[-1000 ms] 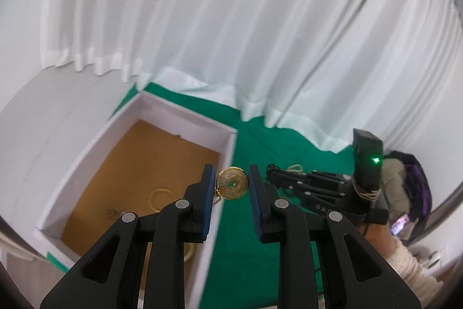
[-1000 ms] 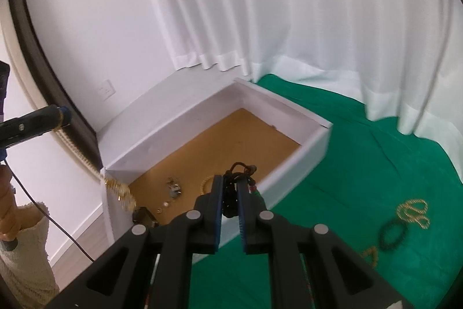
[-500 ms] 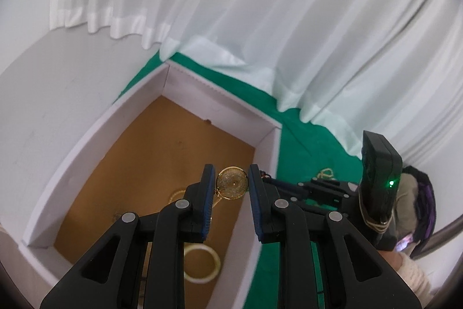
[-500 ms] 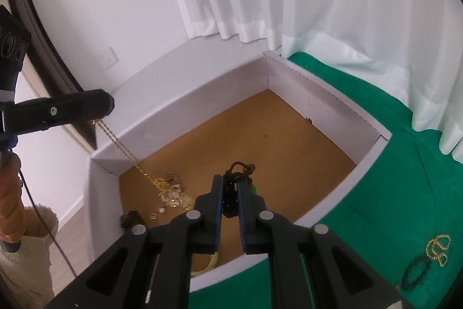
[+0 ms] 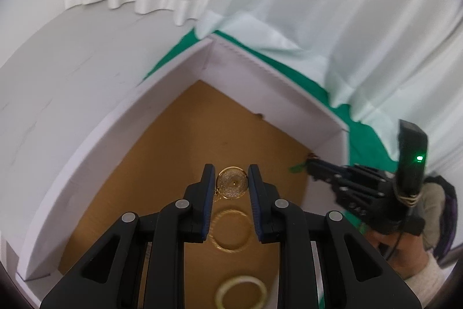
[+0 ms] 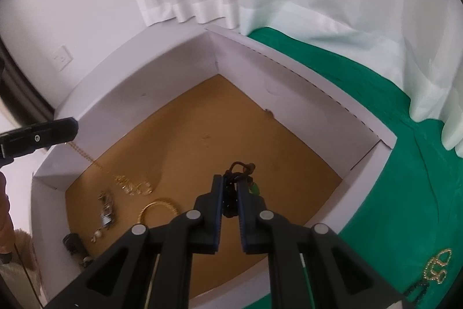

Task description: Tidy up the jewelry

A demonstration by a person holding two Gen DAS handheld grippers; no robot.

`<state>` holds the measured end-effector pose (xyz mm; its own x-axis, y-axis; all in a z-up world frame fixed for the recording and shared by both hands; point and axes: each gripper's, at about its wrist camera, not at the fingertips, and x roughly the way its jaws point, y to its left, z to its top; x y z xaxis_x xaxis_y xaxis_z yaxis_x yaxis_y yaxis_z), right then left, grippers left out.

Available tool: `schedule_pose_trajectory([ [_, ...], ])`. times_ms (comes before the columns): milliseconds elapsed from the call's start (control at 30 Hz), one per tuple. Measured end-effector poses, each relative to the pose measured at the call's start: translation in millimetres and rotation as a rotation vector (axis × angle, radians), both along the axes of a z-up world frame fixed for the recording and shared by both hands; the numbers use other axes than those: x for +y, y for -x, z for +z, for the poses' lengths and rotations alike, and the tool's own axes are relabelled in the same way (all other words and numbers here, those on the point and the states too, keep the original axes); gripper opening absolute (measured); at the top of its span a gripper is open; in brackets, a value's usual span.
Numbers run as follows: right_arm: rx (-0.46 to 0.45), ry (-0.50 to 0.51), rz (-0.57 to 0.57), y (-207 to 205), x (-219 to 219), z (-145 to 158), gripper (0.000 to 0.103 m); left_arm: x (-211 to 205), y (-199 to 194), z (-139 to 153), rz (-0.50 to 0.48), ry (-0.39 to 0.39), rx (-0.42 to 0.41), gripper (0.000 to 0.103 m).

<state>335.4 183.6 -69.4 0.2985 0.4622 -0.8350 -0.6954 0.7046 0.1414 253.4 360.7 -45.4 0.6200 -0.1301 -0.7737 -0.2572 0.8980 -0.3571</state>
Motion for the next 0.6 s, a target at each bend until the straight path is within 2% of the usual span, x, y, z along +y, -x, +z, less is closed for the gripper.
schedule_pose_trajectory([
  [67,0.014,-0.003,-0.028,-6,-2,-8,0.012,3,-3,-10,0.019,-0.022,0.022,0.026],
  [133,0.028,-0.004,-0.057,-8,-5,-10,0.017,4,-5,-18,0.028,-0.035,0.058,0.053],
  [167,0.039,-0.011,-0.066,-8,-8,-10,0.027,4,-3,-20,0.034,-0.039,0.068,0.058],
  [200,0.048,-0.024,-0.075,-7,-12,-7,0.037,3,1,-20,0.040,-0.043,0.067,0.062],
  [233,0.049,-0.045,-0.089,-5,-18,-1,0.040,2,5,-18,0.041,-0.044,0.064,0.063],
  [367,0.017,-0.124,-0.104,6,-40,34,0.040,-9,26,2,0.042,-0.044,0.032,0.071],
  [433,-0.035,-0.167,-0.113,20,-60,62,0.041,-24,43,20,0.028,-0.057,-0.010,0.078],
  [500,-0.096,-0.184,-0.124,35,-81,83,0.054,-43,61,36,0.005,-0.069,-0.052,0.083],
  [600,-0.200,-0.185,-0.158,70,-129,106,0.060,-80,91,57,-0.051,-0.074,-0.112,0.089],
])
